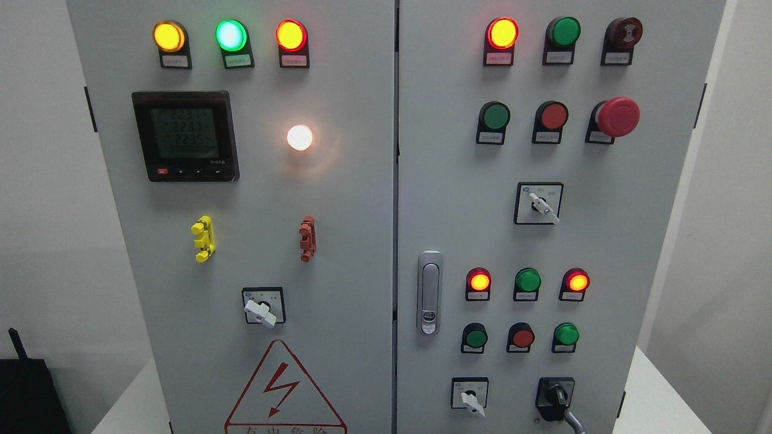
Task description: Trip black knob to open circuit
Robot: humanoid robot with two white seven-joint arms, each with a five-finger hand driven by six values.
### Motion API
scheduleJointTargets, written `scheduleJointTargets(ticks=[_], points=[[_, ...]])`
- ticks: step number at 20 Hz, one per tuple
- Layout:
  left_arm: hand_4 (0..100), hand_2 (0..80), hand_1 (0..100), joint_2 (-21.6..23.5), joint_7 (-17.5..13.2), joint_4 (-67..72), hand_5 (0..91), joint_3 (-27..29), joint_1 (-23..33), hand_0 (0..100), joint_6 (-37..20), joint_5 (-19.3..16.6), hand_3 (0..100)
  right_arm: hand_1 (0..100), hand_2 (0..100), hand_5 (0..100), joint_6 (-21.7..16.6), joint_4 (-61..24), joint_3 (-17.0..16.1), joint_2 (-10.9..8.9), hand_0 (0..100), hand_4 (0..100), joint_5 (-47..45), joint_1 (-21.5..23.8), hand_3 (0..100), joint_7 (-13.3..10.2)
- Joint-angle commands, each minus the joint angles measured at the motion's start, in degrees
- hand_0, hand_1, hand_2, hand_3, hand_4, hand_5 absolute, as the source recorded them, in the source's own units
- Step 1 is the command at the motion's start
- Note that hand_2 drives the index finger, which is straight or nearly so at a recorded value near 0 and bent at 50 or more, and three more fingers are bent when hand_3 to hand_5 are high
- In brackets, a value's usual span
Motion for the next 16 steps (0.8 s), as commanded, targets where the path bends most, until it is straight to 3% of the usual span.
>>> scheduleJointTargets(ticks=[1, 16], points=[[0, 0.0, 39, 0.00, -0.03, 0.00, 0.0, 0.00, 0.00, 12, 0.08, -1.32, 0, 0, 0, 100, 0.18, -0.04, 1.24, 1.68, 0, 96, 0.02, 0.15, 100, -0.06], [0, 0.0, 39, 0.00, -0.03, 0.00, 0.0, 0.00, 0.00, 12, 0.16, -1.32, 0, 0, 0, 100, 0.18, -0.13, 1.33, 1.68, 0, 96, 0.02, -0.12, 100, -0.06]])
